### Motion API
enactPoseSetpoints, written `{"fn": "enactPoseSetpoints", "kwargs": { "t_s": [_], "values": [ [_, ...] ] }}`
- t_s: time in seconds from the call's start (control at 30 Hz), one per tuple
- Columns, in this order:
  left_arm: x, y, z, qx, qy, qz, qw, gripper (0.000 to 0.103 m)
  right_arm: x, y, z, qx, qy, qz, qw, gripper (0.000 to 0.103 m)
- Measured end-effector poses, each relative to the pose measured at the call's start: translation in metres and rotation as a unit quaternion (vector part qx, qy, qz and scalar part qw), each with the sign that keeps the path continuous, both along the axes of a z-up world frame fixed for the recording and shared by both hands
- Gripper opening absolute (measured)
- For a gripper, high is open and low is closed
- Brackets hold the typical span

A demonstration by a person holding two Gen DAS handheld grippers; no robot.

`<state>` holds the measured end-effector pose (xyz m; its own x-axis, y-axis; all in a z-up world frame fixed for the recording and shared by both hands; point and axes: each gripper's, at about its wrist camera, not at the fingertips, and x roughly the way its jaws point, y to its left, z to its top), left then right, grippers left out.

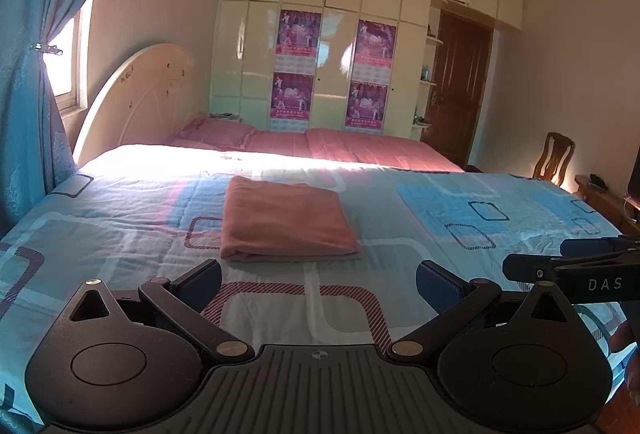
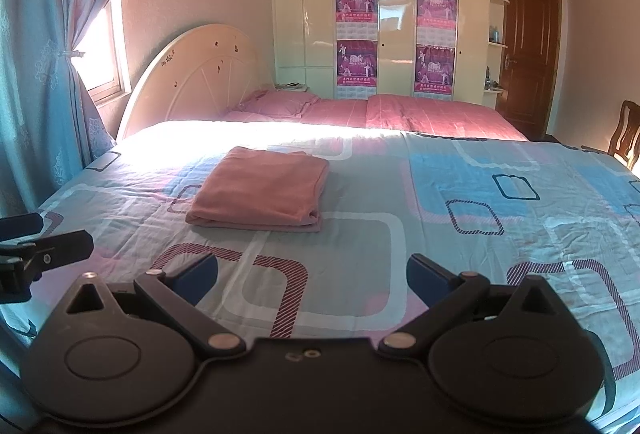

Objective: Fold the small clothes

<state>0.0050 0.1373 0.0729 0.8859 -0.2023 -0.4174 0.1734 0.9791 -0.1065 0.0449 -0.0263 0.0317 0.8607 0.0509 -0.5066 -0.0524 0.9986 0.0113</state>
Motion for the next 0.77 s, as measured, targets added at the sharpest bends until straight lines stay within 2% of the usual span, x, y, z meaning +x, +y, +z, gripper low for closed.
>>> {"fn": "enactPoseSetpoints", "kwargs": {
  "t_s": [0.77],
  "values": [
    [-0.0005, -0.0050, 0.0042, 0.009, -0.013, -0.010, 0.9998, 0.102, 0.0021, -0.0059, 0.0001, 0.001, -0.003, 0.007, 1.000, 0.101]
  ]
}}
